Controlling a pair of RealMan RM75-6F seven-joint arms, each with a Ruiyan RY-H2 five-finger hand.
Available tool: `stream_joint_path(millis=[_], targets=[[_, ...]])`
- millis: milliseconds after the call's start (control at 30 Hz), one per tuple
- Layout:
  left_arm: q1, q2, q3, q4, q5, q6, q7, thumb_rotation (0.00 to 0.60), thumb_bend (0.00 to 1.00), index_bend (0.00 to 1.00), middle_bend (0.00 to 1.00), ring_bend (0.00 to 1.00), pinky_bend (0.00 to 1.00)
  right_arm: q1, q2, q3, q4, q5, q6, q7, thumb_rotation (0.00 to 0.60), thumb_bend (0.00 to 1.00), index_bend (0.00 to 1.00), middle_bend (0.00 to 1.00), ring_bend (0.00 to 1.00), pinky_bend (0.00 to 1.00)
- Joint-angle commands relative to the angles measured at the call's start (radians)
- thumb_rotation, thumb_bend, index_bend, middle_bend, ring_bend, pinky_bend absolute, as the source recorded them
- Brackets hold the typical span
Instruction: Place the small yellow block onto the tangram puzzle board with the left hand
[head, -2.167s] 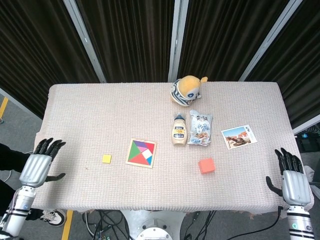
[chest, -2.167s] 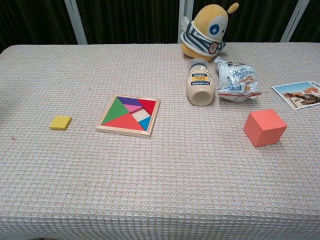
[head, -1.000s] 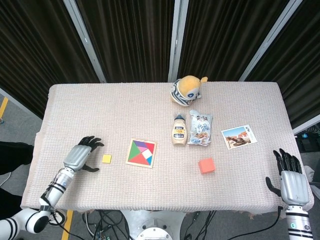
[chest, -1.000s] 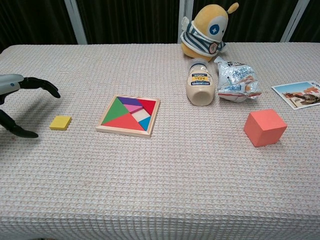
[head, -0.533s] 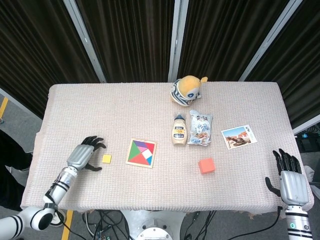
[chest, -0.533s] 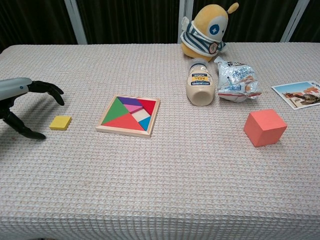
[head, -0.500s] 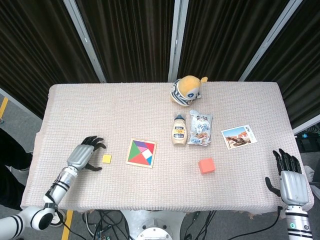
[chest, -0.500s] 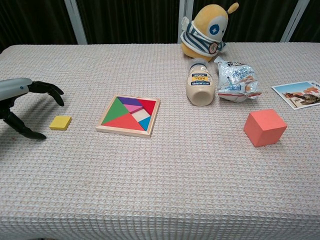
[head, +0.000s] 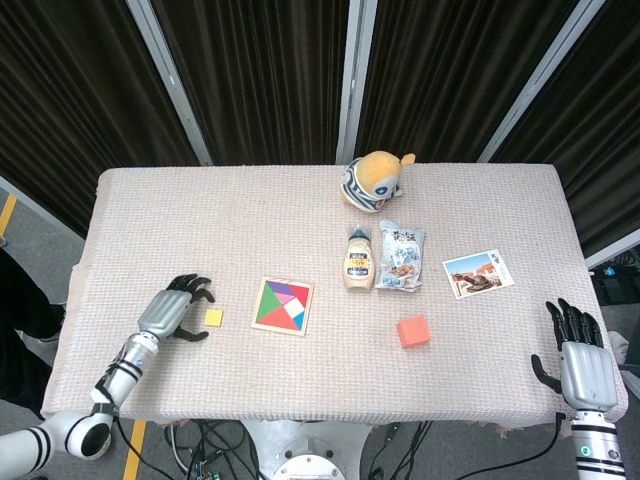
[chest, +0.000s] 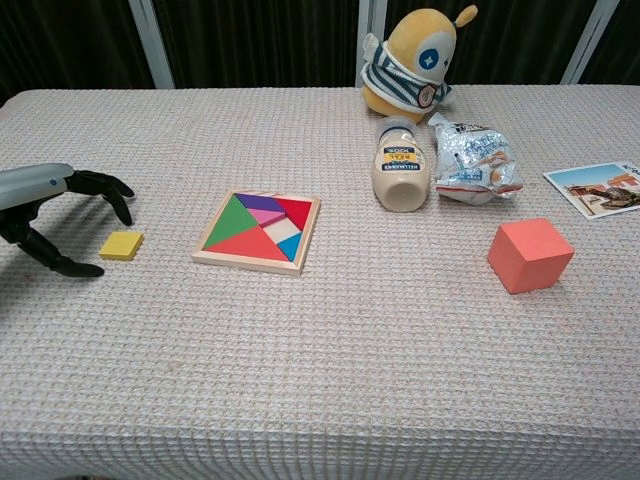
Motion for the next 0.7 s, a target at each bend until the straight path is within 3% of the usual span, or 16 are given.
stream_joint_path(millis=[33,700], targets=[[-0.002,-0.001,0.001,0.002,-0.002,-0.002,-0.001,0.600,0.21,0.35,0.10,0.00,0.00,0.001,0.000,0.000,0.001,0.004,-0.005,0.001,0.600,0.26,0.00,0.00,0.00,0.00],[-0.009,0.000,0.002,-0.013,0.001,0.011,-0.014,0.600,0.25,0.38,0.11,0.00,0.00,0.002,0.003,0.002,-0.005,0.021,-0.015,-0.002,0.600,0.26,0.00,0.00,0.00,0.00]])
